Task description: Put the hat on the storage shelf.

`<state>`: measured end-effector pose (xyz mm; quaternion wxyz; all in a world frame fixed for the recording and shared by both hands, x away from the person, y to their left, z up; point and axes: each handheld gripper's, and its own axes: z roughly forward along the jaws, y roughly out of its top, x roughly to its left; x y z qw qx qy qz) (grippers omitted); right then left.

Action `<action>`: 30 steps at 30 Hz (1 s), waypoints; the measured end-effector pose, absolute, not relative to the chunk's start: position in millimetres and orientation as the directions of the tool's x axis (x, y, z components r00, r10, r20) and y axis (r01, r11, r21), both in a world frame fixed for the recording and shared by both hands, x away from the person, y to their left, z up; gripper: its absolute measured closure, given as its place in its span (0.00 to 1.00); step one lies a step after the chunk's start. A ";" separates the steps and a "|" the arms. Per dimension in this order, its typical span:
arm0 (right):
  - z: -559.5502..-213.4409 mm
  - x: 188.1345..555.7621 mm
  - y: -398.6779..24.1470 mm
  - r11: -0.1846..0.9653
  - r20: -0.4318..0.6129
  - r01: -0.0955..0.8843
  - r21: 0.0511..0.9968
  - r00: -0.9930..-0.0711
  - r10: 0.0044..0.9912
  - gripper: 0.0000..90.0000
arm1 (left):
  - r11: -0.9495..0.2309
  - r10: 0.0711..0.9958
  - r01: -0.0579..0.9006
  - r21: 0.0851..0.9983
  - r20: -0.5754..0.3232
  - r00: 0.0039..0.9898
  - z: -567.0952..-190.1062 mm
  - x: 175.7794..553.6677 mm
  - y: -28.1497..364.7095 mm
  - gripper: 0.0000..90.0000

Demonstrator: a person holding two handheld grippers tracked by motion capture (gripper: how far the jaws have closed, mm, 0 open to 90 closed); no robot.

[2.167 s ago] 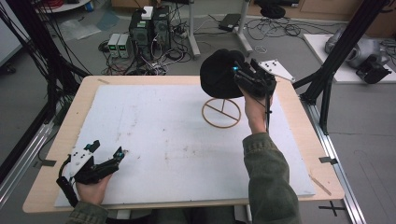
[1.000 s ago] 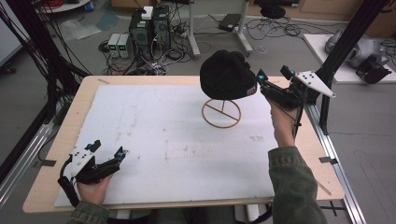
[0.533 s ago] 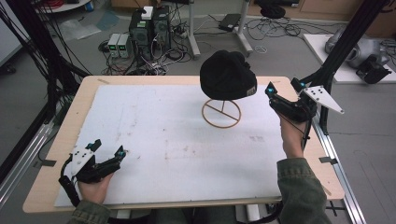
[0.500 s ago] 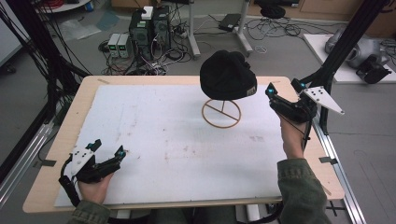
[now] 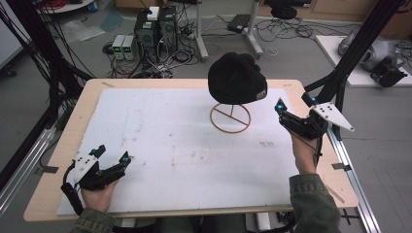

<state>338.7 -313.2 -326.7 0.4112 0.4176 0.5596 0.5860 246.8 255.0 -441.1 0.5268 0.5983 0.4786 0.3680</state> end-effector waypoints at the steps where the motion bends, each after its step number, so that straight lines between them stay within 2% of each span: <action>1: -329.5 337.4 -313.4 -0.036 0.031 -0.012 0.999 -0.311 0.950 0.12 | 0.015 0.961 0.186 0.983 -0.065 0.270 -441.2 246.8 255.1 0.16; 5: -336.3 335.8 -314.1 -0.036 0.039 0.017 0.999 -0.309 0.950 0.12 | 0.015 0.960 0.186 0.982 -0.066 0.271 -441.0 246.5 255.1 0.16; 10: -345.3 330.3 -314.8 -0.049 0.042 -0.012 0.999 -0.313 0.949 0.12 | 0.015 0.960 0.186 0.982 -0.066 0.271 -440.9 246.2 255.4 0.16; 30: -393.4 320.8 -325.0 -0.090 0.102 0.056 0.994 -0.281 0.954 0.12 | 0.015 0.961 0.189 0.982 -0.066 0.268 -441.2 246.5 255.4 0.16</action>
